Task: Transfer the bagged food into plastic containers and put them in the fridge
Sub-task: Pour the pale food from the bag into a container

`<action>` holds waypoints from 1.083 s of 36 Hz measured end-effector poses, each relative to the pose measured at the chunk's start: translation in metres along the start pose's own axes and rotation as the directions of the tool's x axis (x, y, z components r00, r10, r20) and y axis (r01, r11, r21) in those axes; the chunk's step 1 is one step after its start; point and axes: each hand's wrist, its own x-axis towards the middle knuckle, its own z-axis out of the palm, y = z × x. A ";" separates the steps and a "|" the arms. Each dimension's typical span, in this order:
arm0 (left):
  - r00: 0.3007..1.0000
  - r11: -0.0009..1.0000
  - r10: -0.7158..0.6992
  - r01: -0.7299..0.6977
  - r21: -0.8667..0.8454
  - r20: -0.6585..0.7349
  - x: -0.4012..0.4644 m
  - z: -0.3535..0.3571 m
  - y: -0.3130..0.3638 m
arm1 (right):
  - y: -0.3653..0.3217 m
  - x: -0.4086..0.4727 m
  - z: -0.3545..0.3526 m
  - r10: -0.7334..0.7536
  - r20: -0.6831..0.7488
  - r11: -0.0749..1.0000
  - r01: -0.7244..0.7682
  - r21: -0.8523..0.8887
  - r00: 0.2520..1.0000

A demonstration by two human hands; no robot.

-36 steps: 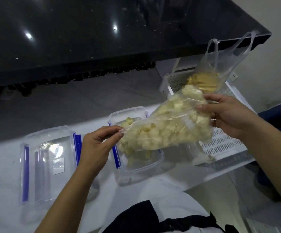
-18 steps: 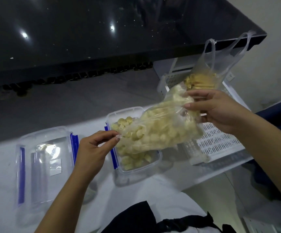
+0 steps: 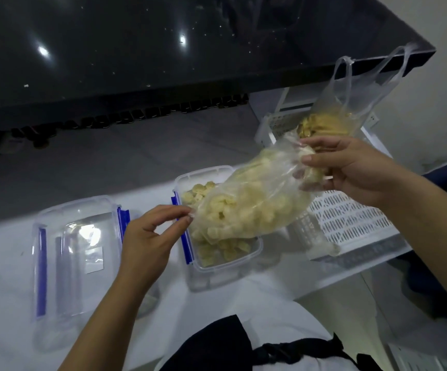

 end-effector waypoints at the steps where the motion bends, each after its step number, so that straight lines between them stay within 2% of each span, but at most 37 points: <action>1: 1.000 1.000 -0.012 0.012 -0.017 -0.013 0.000 0.000 0.000 | -0.001 -0.001 -0.001 -0.019 0.010 1.000 0.019 -0.006 1.000; 5: 0.995 0.993 -0.104 0.103 -0.060 -0.001 0.001 0.003 -0.002 | 0.002 -0.001 0.002 -0.013 -0.040 0.995 0.009 -0.099 0.999; 11: 0.999 0.999 -0.042 0.043 -0.019 0.006 -0.001 0.004 -0.002 | -0.001 -0.006 0.000 -0.032 0.006 0.999 0.032 -0.024 0.999; 15: 1.000 0.998 0.007 -0.008 0.058 0.031 -0.005 0.005 0.003 | 0.001 -0.007 0.003 -0.051 -0.084 0.988 0.037 -0.153 0.995; 18: 0.998 0.998 0.053 -0.053 0.042 0.017 -0.007 0.006 0.009 | -0.003 -0.011 -0.002 -0.052 -0.014 0.990 0.049 -0.132 0.999; 20: 0.999 0.999 0.028 -0.028 0.025 0.018 -0.007 0.007 0.009 | -0.005 -0.012 -0.003 -0.083 0.000 0.986 0.082 -0.144 0.997; 24: 0.999 0.999 0.019 -0.021 0.030 0.048 -0.009 0.008 0.010 | -0.002 -0.010 0.000 -0.149 -0.103 0.958 0.118 -0.263 0.983; 27: 0.997 0.997 0.073 -0.073 0.024 0.003 -0.011 0.007 0.016 | -0.007 -0.014 -0.001 -0.134 -0.069 0.974 0.119 -0.190 0.989; 29: 0.998 0.998 0.058 -0.058 0.028 -0.007 -0.009 0.008 0.014 | -0.010 -0.015 -0.001 -0.142 -0.059 0.977 0.130 -0.166 0.988; 32: 0.999 0.999 -0.035 0.035 0.009 0.021 -0.007 0.010 0.008 | -0.007 -0.013 0.002 -0.158 -0.122 0.964 0.126 -0.234 0.980; 34: 1.000 1.000 -0.018 0.017 -0.013 -0.005 -0.009 0.010 0.009 | -0.007 -0.015 0.004 -0.161 -0.149 0.964 0.123 -0.237 0.976; 37: 0.997 0.998 0.049 -0.051 -0.032 -0.066 -0.010 0.007 0.011 | -0.011 -0.020 0.003 -0.165 -0.088 0.974 0.148 -0.172 0.982; 39: 0.998 0.999 0.013 -0.015 -0.033 -0.053 -0.009 0.008 0.011 | -0.012 -0.019 0.003 -0.177 -0.094 0.966 0.155 -0.205 0.980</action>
